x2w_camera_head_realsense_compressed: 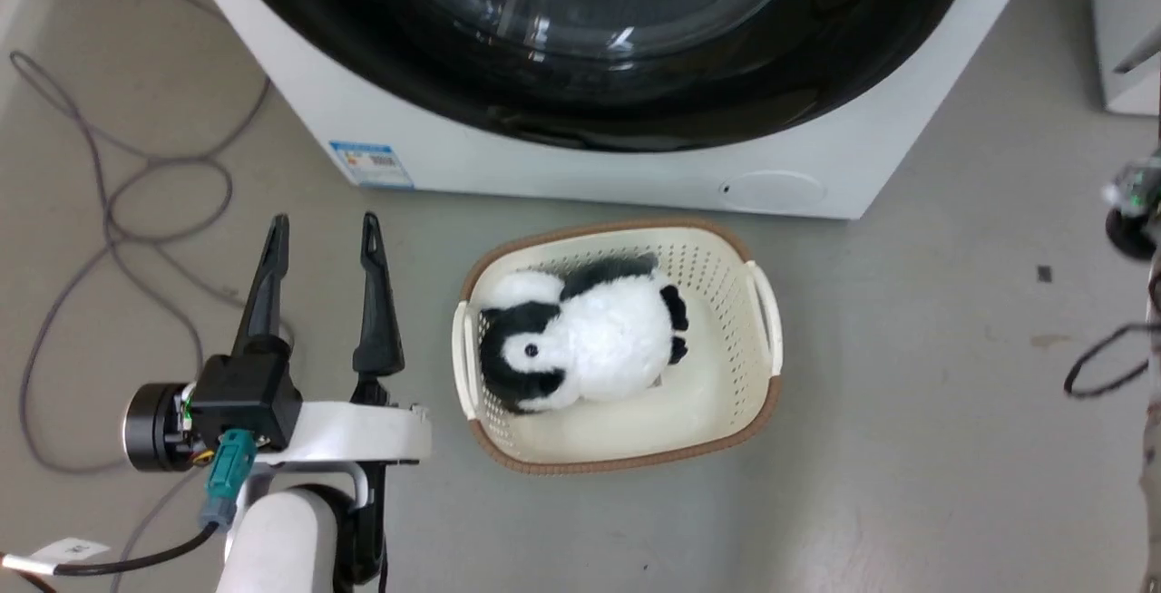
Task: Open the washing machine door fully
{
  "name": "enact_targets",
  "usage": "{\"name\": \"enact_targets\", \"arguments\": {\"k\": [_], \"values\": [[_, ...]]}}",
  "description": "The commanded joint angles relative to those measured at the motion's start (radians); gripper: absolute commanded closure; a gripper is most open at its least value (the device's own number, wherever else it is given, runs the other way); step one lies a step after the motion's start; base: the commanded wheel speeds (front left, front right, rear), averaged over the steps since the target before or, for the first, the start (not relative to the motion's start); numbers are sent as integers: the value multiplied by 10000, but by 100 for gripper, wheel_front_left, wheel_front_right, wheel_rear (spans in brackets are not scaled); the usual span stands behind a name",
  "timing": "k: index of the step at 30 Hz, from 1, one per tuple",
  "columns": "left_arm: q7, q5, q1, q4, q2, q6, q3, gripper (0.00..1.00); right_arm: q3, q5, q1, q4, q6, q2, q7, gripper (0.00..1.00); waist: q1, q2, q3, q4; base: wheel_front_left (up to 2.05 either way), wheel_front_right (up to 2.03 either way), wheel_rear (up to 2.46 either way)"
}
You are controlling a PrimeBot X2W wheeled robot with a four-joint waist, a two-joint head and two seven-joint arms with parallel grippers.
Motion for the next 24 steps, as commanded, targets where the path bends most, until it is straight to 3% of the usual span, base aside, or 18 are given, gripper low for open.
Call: {"name": "enact_targets", "arguments": {"k": [1,19,24], "values": [[-92,-55,-211,-69,6,101,-65,0,68,231,-469,221,9,-149,79,100,-2,-1,182,121,0,0,0],[-468,-309,-805,-91,6,435,-355,0,1369,778,-3093,1886,10,-659,473,100,-2,-1,1053,638,0,0,0],[-485,-361,-860,-39,6,473,-438,0,1854,634,-3179,1906,10,-646,778,100,-2,-1,1048,719,0,0,0]]}}
